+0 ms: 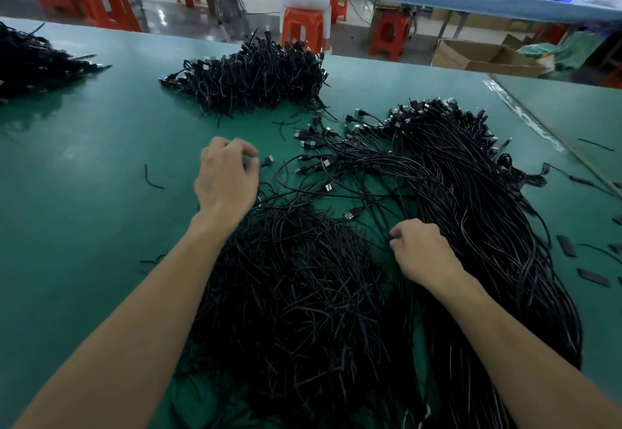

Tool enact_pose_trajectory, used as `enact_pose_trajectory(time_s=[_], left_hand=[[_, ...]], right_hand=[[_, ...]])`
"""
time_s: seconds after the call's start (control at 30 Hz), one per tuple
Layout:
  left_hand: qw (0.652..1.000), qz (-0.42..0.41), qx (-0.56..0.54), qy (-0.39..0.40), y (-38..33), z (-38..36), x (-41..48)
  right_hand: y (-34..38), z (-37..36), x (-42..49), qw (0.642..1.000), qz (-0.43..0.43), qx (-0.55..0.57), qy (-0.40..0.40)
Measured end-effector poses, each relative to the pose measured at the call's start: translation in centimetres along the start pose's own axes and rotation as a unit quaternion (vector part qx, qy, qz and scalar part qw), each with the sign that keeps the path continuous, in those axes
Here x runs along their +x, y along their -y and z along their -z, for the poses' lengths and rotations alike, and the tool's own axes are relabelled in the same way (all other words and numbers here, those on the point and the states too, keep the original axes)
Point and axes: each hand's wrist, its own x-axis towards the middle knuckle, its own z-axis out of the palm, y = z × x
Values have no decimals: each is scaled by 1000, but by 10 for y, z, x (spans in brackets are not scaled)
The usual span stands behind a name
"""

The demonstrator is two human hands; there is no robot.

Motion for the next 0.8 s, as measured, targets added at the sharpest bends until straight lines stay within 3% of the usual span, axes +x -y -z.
enact_pose_trajectory(time_s=[0.07, 0.17, 0.27, 0.37, 0.47, 0.53, 0.57, 0.63, 0.7, 0.8], left_hand=[[996, -56, -56, 29, -19, 4, -6], [964, -140, -133, 182, -50, 10, -22], [921, -215, -144, 291, -80, 7, -36], [903, -273, -149, 298, -99, 7, -53], [916, -148, -248, 277, -96, -2, -57], [939, -41, -260, 220, -89, -14, -44], [940, 19, -286, 183, -85, -17, -38], [927, 107, -346, 101, -74, -15, -25], [932, 99, -348, 14, -58, -3, -16], [969, 28, -239, -53, -42, 18, -10]], right_hand=[[3, 12, -2, 996, -9, 91, 13], [16, 42, -16, 957, 42, 284, 40], [36, 72, -39, 940, 195, 280, 3], [57, 99, -67, 882, 342, 324, 15], [66, 124, -93, 787, 409, 454, 81], [61, 134, -100, 758, 418, 499, 45], [56, 137, -100, 766, 400, 502, 2], [43, 138, -90, 818, 326, 464, -92], [26, 133, -74, 894, 216, 361, -157], [-1, 115, -51, 987, 53, 104, -113]])
